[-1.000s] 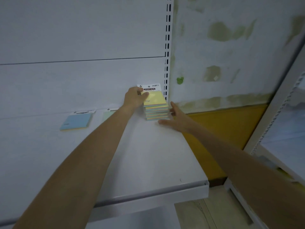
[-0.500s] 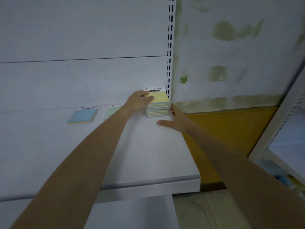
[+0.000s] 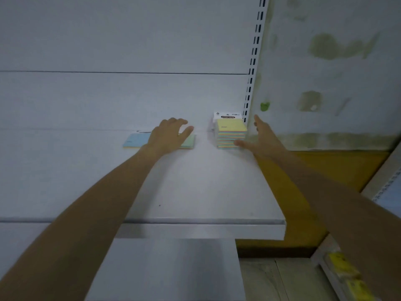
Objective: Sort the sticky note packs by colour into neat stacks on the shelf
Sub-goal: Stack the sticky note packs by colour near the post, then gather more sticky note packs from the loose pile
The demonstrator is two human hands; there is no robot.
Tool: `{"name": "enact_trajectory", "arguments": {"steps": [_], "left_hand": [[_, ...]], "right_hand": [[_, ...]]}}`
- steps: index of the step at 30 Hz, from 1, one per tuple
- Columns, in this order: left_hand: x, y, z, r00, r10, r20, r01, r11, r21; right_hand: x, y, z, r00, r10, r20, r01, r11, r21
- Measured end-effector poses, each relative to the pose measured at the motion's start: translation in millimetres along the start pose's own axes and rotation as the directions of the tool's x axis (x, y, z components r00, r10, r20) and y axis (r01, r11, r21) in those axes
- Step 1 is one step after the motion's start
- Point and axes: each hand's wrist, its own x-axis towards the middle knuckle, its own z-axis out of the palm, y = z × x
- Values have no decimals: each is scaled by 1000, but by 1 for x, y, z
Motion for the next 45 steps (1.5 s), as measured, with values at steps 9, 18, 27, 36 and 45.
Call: {"name": "enact_trajectory", "arguments": {"steps": [9, 18, 27, 36, 45], "left_hand": [[-82, -102, -73, 991, 106, 82, -128, 927, 351], [-175, -254, -170, 998, 63, 29, -69, 886, 458], [-193, -398, -233, 986, -168, 1, 143, 842, 521], [-181, -536, -283, 938, -345, 3, 280, 766, 579], [-197, -631, -312, 869, -472, 152, 371, 822, 432]], "right_hand": [[-1, -133, 91, 949, -307, 72, 310, 865, -394], [-9, -279, 226, 876, -384, 291, 478, 765, -431], [42, -393, 332, 791, -503, 349, 610, 692, -385], [116, -482, 455, 729, -553, 403, 671, 693, -264], [111, -528, 527, 688, -371, 623, 626, 738, -252]]}}
